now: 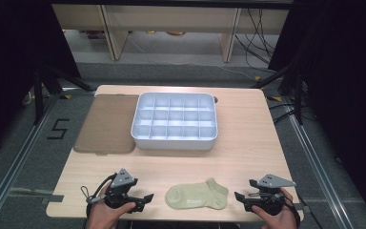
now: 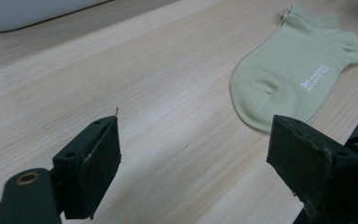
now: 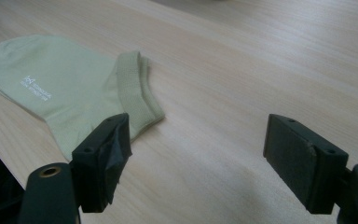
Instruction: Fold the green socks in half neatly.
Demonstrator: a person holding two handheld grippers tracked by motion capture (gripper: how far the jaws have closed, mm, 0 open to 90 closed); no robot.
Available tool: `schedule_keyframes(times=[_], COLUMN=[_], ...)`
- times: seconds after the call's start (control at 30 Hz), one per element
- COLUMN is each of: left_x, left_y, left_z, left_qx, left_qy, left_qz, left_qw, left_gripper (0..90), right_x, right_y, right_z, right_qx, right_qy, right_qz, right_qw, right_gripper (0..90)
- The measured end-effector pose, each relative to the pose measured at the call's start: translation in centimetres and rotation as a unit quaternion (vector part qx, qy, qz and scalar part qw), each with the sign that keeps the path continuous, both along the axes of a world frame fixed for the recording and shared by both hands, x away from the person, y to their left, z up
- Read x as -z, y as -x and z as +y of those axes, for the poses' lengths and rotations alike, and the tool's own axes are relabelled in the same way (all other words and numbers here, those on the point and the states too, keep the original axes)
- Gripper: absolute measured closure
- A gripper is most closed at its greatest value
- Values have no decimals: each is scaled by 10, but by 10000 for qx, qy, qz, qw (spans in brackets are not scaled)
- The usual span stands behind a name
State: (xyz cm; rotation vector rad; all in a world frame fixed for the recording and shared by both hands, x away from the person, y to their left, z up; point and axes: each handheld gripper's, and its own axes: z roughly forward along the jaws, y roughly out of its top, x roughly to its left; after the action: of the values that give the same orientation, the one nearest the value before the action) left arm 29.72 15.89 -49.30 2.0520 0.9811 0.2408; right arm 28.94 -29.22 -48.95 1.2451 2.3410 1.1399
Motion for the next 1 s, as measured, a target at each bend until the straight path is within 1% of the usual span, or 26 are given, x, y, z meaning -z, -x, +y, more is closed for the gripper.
schedule_keyframes(times=[0.07, 0.1, 0.13, 0.17, 0.23, 0.27, 0.33, 0.37, 0.43, 0.53, 0.63, 0.67, 0.77, 0.8, 0.83, 0.87, 0.9, 0.93, 1.0], left_x=[0, -1, -2, -2, -1, -2, -1, -1, -1, -1, -1, -1, -2, -2, -2, -3, -3, -3, -3], left_y=[-1, 0, -1, -1, -2, -3, -3, -4, -5, -6, -10, -10, -11, -12, -12, -13, -14, -14, -15], left_z=[-1, -3, -4, -4, -7, -7, -8, -9, -11, -14, -23, -23, -35, -38, -38, -41, -46, -49, -54], left_qx=[30, 58, 114, 114, 116, 170, 175, 148, 185, 176, 346, 346, 407, 458, 458, 519, 571, 588, 644], left_qy=[20, 33, 15, 15, 35, -12, 2, -32, -4, -28, -93, -93, -83, -108, -108, -122, -162, -134, -154], left_qz=[-12, 15, 19, 19, 39, 47, 41, 84, 82, 76, 137, 137, 200, 173, 173, 142, 149, 155, 178], left_qw=[10000, 10000, 9999, 9999, 9999, 9998, 9998, 9999, 9998, 9998, 9993, 9993, 9989, 9987, 9987, 9985, 9981, 9981, 9976], left_gripper=[172, 173, 175, 181, 189, 190, 198, 202, 206, 221, 236, 246, 251, 256, 265, 265, 277, 282, 303], right_x=[0, 0, 0, 0, 0, 0, -1, -1, -1, -1, -1, -1, -1, -1, -1, -1, 0, -1, -1], right_y=[0, 1, 1, 0, 0, 1, 0, 0, 0, 0, -1, -1, 0, -1, -1, -1, -1, -1, -1], right_z=[0, 1, 0, 0, 0, 0, -1, -1, -1, -1, -1, -1, -1, -1, -1, -1, -1, -1, -2], right_qx=[-9, 72, 64, 37, 73, 102, 16, 22, 16, 16, 23, 23, -7, -65, -81, -81, -78, -83, -89], right_qy=[8, 45, 49, -3, 6, 50, 20, 21, 19, 31, 43, 43, 67, 75, 78, 78, 58, 61, 52], right_qz=[3, -50, -41, -44, -77, -106, -42, -41, -41, -49, -62, -62, -84, -102, -106, -106, -91, -92, -99], right_qw=[10000, 10000, 10000, 10000, 9999, 9999, 10000, 10000, 10000, 10000, 10000, 10000, 9999, 9999, 9999, 9999, 9999, 9999, 9999], right_gripper=[241, 241, 242, 243, 245, 246, 247, 248, 249, 251, 255, 255, 256, 257, 256, 256, 257, 257, 257])
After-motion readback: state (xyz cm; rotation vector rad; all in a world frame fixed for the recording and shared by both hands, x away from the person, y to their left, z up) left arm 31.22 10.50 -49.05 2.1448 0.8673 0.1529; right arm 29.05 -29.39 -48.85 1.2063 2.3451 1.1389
